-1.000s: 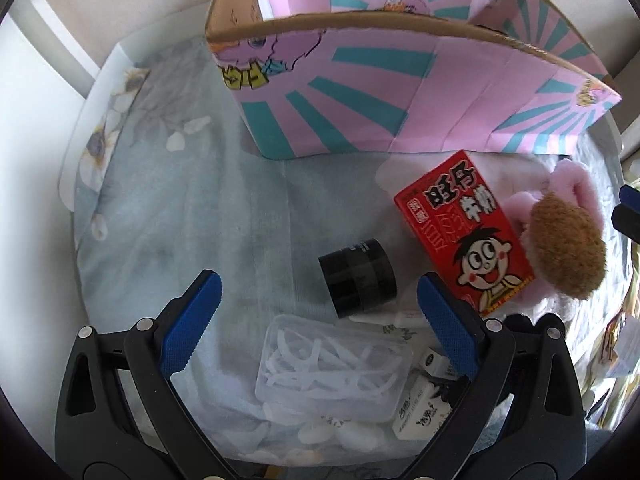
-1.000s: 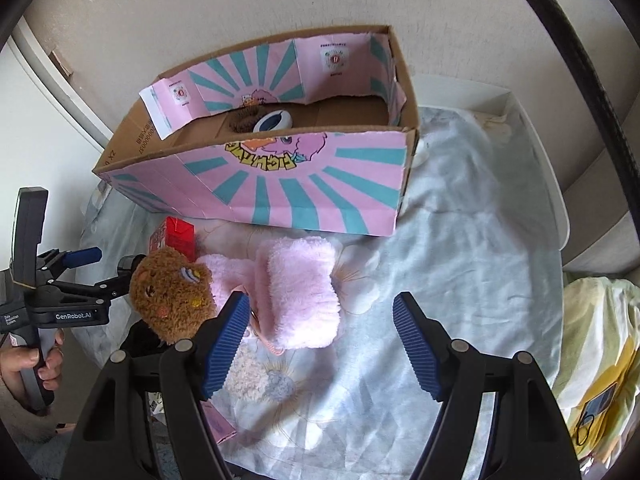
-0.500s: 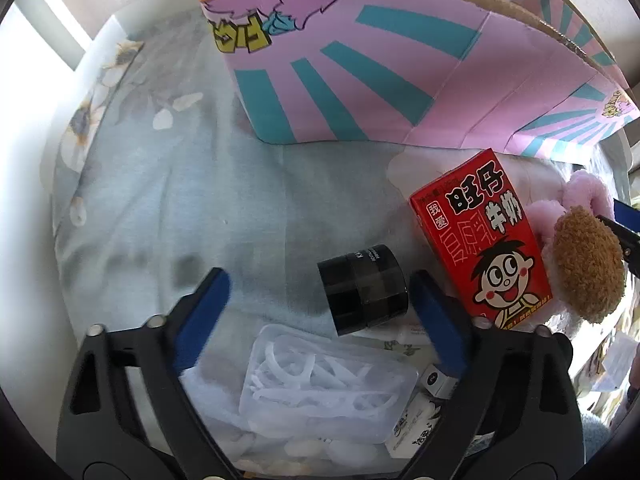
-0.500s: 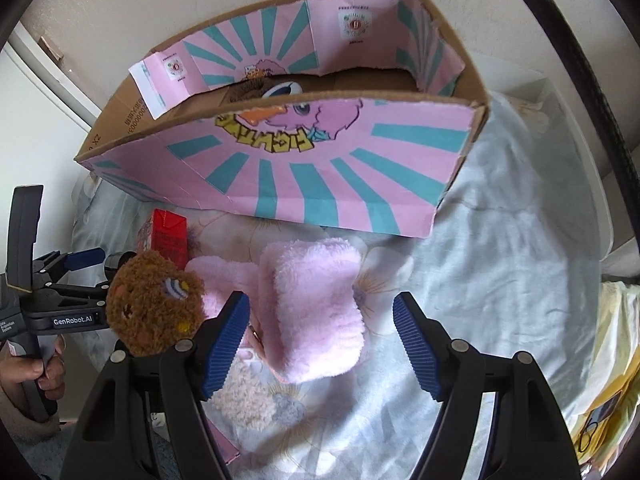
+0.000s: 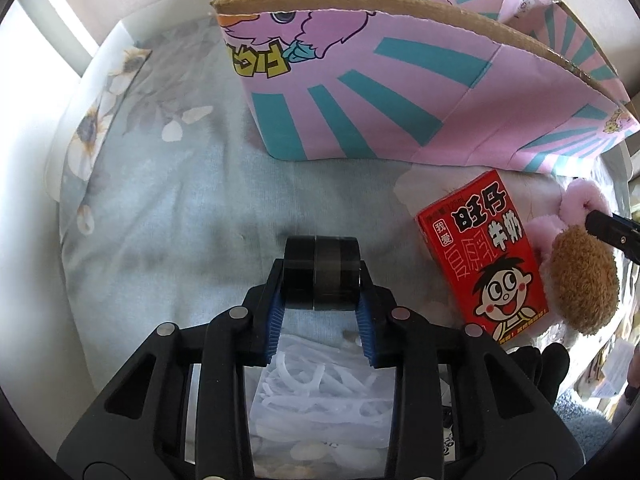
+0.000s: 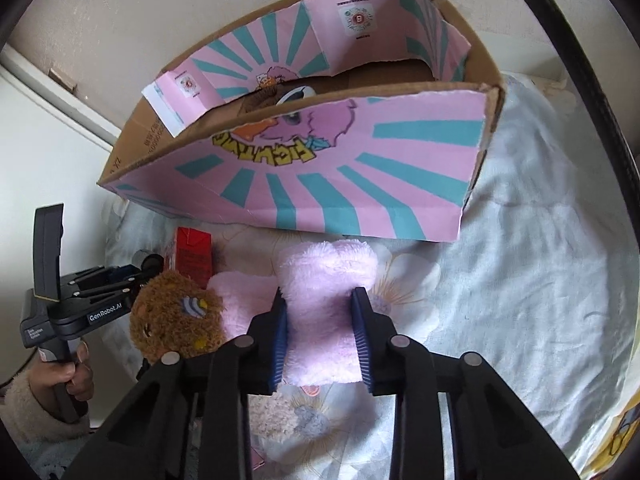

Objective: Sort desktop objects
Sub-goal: 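Grasp the black jar with the left tool while the right tool grasps the pink plush, then lift the jar and pink plush over the box with both tools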

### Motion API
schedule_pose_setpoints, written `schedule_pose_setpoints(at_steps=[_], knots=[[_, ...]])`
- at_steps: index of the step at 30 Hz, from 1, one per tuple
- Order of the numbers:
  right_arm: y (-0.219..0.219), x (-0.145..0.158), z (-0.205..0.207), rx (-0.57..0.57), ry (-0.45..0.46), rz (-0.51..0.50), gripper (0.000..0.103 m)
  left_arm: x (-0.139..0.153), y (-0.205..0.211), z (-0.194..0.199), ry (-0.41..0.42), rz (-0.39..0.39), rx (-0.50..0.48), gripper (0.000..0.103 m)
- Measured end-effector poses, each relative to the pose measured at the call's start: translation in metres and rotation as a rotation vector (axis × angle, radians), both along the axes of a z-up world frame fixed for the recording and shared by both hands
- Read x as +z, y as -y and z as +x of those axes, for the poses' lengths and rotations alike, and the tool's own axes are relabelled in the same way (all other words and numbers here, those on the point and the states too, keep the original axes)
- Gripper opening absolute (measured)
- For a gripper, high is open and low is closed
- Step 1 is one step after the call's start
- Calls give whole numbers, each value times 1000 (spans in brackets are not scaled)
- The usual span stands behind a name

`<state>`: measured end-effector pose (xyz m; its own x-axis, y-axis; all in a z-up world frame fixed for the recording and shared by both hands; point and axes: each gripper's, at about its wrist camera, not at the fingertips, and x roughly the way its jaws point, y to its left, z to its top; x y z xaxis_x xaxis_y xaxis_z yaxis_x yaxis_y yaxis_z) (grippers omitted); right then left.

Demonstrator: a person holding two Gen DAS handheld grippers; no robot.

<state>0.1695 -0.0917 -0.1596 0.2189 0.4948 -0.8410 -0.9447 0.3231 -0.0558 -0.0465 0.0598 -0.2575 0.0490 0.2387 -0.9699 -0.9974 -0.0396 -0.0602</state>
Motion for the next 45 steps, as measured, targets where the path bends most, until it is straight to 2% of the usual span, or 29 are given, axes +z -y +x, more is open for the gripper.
schedule_pose_setpoints(at_steps=[9, 21, 24, 26, 29, 33, 45], knots=[[3, 6, -2, 13, 1, 25, 23, 5, 4, -7, 53, 7, 23, 29], [17, 31, -20, 23, 41, 70, 23, 36, 16, -18, 75, 67, 9, 28], [22, 36, -26, 22, 64, 78, 23, 53, 4, -44, 103, 86, 8, 28], [27, 40, -31, 22, 67, 88, 23, 63, 20, -39, 113, 100, 10, 28], [34, 46, -38, 24, 72, 110, 23, 65, 15, -32, 124, 124, 3, 28], [43, 57, -49, 27, 87, 137, 23, 96, 30, -26, 134, 166, -10, 28], [52, 111, -78, 53, 158, 243, 23, 154, 13, -16, 122, 223, -42, 28]])
